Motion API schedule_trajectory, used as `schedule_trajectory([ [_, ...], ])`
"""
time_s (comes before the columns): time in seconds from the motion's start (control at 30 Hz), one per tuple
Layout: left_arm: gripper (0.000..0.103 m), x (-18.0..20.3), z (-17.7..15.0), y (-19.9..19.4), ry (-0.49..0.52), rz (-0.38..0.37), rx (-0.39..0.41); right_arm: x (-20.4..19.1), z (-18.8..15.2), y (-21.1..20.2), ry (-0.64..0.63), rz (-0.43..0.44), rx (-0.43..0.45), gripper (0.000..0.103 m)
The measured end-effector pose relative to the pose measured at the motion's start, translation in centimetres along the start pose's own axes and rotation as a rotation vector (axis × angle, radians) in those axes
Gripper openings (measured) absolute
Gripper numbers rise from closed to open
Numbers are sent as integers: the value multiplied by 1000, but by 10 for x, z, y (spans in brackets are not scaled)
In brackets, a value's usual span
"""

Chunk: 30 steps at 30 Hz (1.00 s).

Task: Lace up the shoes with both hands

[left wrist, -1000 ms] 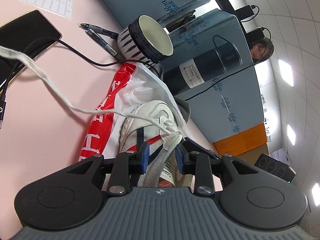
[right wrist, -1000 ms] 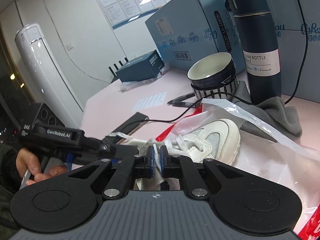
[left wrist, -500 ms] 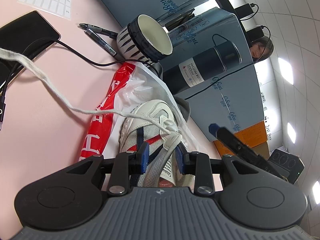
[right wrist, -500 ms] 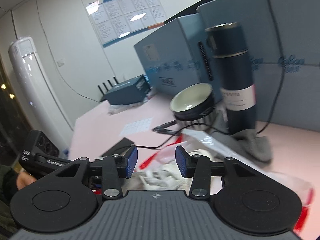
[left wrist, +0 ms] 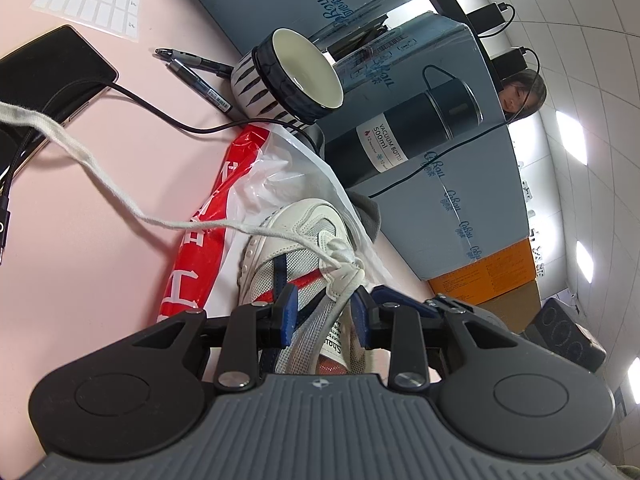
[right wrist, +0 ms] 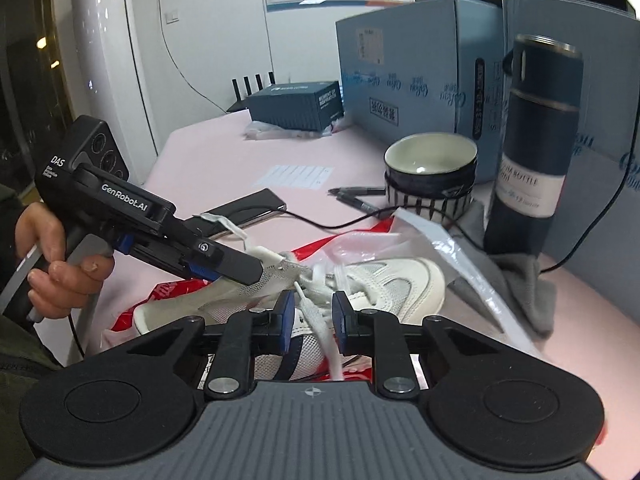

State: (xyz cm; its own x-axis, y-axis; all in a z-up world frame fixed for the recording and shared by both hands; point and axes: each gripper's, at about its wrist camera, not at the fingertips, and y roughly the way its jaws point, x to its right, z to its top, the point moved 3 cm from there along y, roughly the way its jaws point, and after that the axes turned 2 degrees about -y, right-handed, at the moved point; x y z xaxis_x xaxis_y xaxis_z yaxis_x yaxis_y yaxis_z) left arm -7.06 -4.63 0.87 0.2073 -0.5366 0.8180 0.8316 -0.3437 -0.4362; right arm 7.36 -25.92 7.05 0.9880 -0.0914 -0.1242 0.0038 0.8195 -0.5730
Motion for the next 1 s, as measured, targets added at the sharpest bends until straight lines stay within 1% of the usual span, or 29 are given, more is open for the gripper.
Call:
schedule_trajectory([
  [0.1, 28, 0, 0, 0, -1, 1, 1, 0, -1, 3, 33, 26, -8, 19],
  [0.17, 28, 0, 0, 0, -2, 1, 1, -1, -1, 3, 53, 46, -12, 14],
  [0.23, 28, 0, 0, 0, -1, 2, 2, 0, 0, 2, 99, 87, -13, 4],
  [0.3, 28, 0, 0, 0, -2, 2, 2, 2, 0, -3, 140, 138, -4, 4],
  [0.33, 31, 0, 0, 0, -1, 6, 1, 2, 1, -7, 149, 154, 6, 4],
  [0.37, 45, -1, 0, 0, 0, 26, 1, 1, 2, -12, 147, 160, 14, 4],
  [0.4, 51, -3, -1, 1, -4, 46, -4, 0, 3, -16, 135, 157, 21, 4],
  [0.43, 52, -4, -1, 1, -9, 60, -7, -1, 4, -20, 121, 140, 29, 4],
  [0.5, 49, -5, -1, 1, -12, 47, -6, 1, 5, -25, 100, 96, 42, 4],
  [0.6, 49, -3, -1, 1, 3, 47, -6, 8, 7, -21, 84, 54, 19, 7],
  [0.63, 49, -3, -1, 0, 5, 46, -6, 9, 8, -19, 86, 62, 14, 7],
  [0.67, 49, -3, -1, 0, 7, 46, -6, 8, 10, -17, 84, 72, 10, 10],
  [0.73, 49, -2, -1, 0, 11, 47, -5, 5, 15, -11, 56, 87, -9, 29],
  [0.77, 49, -1, -1, 0, 17, 49, -5, 3, 16, -6, 40, 93, -24, 30],
  [0.83, 49, 2, -2, -1, 37, 54, -4, 3, 19, 3, 31, 106, -59, 30],
  [0.97, 49, 12, -2, -6, 102, 54, 18, 8, 18, 15, 57, 151, -114, 29],
  [1.0, 49, 15, -2, -8, 118, 55, 23, 9, 18, 16, 64, 159, -118, 26],
])
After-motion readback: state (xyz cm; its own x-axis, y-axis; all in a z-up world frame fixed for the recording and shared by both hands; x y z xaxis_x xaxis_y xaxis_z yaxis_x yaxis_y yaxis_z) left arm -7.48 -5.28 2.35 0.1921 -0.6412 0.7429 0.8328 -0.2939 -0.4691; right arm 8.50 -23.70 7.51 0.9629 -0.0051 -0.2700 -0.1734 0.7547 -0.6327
